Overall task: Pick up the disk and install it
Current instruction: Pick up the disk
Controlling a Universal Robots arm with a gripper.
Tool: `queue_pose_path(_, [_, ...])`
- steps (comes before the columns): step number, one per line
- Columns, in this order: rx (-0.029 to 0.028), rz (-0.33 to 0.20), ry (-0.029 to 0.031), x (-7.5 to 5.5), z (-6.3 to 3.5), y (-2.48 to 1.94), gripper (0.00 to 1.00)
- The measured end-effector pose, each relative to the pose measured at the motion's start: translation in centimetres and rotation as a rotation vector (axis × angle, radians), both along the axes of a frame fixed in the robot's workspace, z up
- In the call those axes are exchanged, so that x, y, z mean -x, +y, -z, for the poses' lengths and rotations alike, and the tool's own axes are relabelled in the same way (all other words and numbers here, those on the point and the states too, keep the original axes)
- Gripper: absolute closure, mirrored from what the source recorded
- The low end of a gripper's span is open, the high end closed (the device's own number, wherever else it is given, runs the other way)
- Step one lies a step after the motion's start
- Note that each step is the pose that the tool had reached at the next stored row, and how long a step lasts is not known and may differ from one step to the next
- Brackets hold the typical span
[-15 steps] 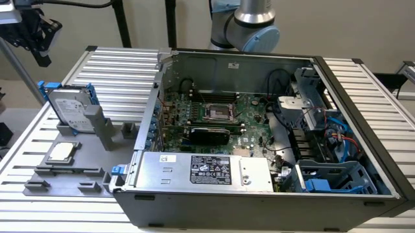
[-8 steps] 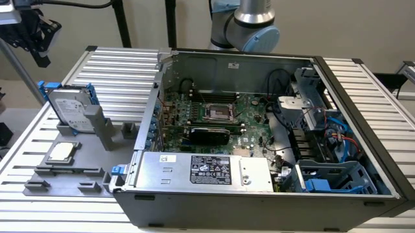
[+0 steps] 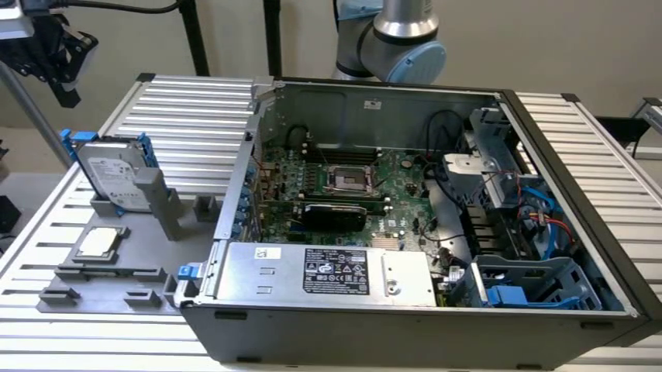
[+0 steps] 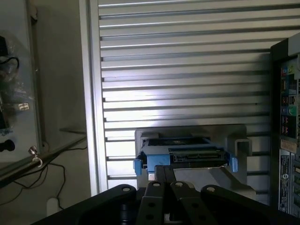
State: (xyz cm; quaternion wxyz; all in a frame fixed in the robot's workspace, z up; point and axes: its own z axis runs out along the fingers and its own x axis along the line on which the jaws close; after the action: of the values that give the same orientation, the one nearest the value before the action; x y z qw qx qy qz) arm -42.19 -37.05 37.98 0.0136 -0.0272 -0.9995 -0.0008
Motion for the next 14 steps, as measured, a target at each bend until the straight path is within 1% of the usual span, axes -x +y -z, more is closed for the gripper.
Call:
queue_pose_path(2, [0.0,-0.001,-0.0002,0.0,0.0,0.0,0.89])
queue_pose_path(3, [0.0001,-0.01,-0.0003,0.01,-0.01,0.0,0.89])
queue_pose_path(14, [-0.0001,-0.21,-0.0004,0.01,0.05,0.0,0.89])
